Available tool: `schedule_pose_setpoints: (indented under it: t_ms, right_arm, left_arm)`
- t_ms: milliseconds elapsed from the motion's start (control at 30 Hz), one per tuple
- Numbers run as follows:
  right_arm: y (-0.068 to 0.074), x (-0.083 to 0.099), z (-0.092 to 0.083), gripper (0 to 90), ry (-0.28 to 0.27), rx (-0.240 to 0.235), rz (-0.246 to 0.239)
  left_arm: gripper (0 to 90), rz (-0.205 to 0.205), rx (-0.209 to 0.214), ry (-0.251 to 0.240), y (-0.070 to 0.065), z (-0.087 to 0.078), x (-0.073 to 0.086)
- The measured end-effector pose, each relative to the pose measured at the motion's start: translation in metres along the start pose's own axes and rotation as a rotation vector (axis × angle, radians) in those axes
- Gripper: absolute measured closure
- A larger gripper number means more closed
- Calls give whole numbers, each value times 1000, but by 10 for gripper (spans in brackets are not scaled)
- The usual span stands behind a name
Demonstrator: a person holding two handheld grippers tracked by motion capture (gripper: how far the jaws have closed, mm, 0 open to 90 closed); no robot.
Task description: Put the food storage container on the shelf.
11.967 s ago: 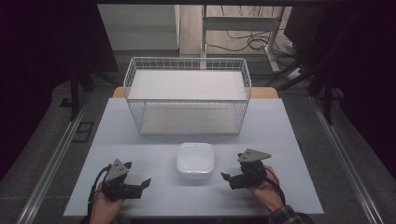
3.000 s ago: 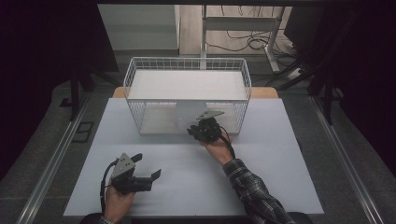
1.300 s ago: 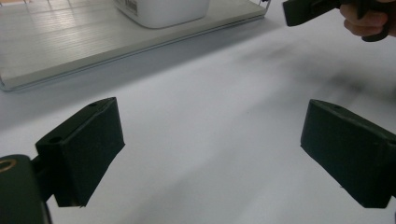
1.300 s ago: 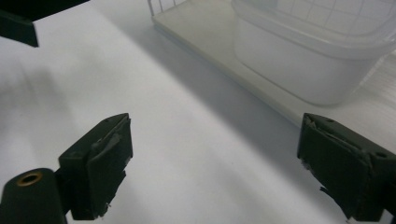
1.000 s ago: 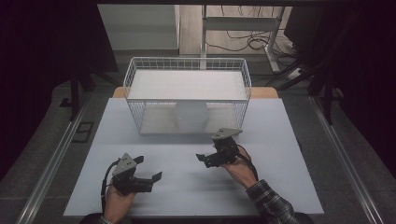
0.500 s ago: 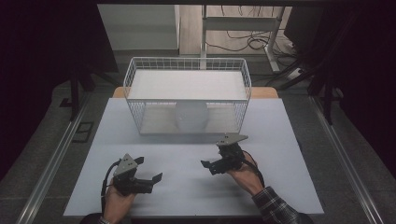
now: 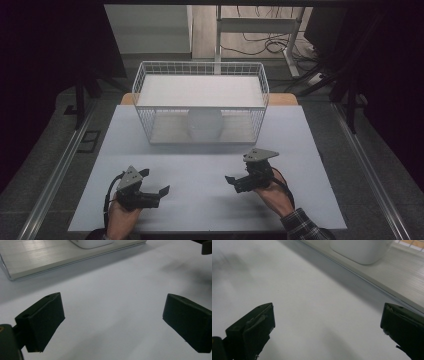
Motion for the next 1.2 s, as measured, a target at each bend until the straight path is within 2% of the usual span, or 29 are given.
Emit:
schedule_pose_setpoints:
  t_ms: [433,933,1200]
  right_arm:
    - [-17,25,-28,0,-4,65,32]
    - [-40,48,-62,0,-19,179,68]
    - [-52,67,-82,0,-16,222,110]
  left_arm:
    - [33,-4,-22,-3,4,-8,3]
    - [33,-15,-38,-9,8,-13,5]
    - [32,-13,-42,-5,8,-13,6]
Point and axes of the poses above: each handheld gripper's, and its own axes: z roughly forward along the jaws, x roughly out of its underside, y roughly to its left, the point moved 8 cm from there along z, roughly forward along the jaws, and after that the axes turned 7 degrees about x, right-handed, at the moved point
